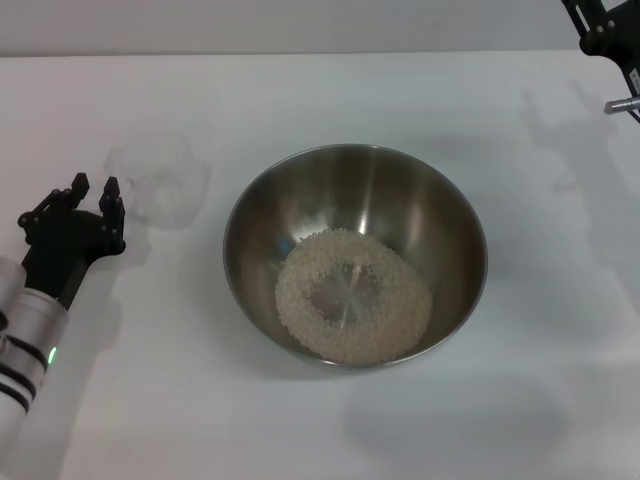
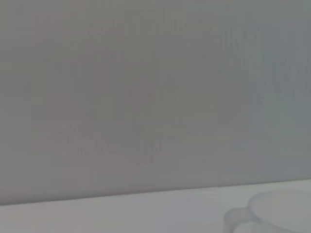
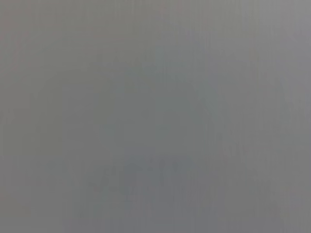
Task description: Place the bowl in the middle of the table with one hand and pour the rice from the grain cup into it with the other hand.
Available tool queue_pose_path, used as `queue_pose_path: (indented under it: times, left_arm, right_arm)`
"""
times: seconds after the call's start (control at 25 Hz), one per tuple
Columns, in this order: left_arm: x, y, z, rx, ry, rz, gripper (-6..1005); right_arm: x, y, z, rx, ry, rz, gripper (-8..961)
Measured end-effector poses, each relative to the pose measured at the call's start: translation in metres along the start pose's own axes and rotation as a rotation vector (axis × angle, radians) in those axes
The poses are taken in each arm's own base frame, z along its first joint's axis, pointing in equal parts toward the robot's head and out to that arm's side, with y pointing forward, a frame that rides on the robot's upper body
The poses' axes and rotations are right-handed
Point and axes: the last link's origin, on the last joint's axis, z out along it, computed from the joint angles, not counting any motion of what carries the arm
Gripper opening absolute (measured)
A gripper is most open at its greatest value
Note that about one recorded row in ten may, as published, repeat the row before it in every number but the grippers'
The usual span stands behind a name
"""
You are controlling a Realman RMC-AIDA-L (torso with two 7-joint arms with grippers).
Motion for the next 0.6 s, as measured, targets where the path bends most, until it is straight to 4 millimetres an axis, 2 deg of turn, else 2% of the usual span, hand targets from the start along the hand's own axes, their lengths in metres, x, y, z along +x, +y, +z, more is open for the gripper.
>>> queue_pose_path:
  times: [0.04,0.08,0.12,0.16,0.44,0.6]
  left_arm:
    - [0.000,0.000,0.000,0.000,0.000,0.000,269]
    - [0.000,-0.001,-0.013,0.003,0.045,-0.022,279]
    - [0.000,-0.001,-0.013,0.003,0.045,-0.022,288]
    - [0.002,-0.001,-0.022,-0.002,0.089,-0.034,297]
    - [0.011,-0.005,-0.044,0.007,0.210,-0.109,337]
    - [0.013,-0.007,-0.046,0.012,0.227,-0.132,511]
  right_arm:
    - [0.000,0.000,0.000,0.000,0.000,0.000,695]
    - [0.000,0.000,0.000,0.000,-0.001,-0.001,695]
    - [0.000,0.000,0.000,0.000,-0.001,-0.001,695]
    - [0.000,0.000,0.000,0.000,-0.001,-0.001,695]
    - [0.001,0.000,-0.002,0.001,0.008,0.000,695]
    - [0.003,0.002,-0.004,-0.001,0.015,0.005,695]
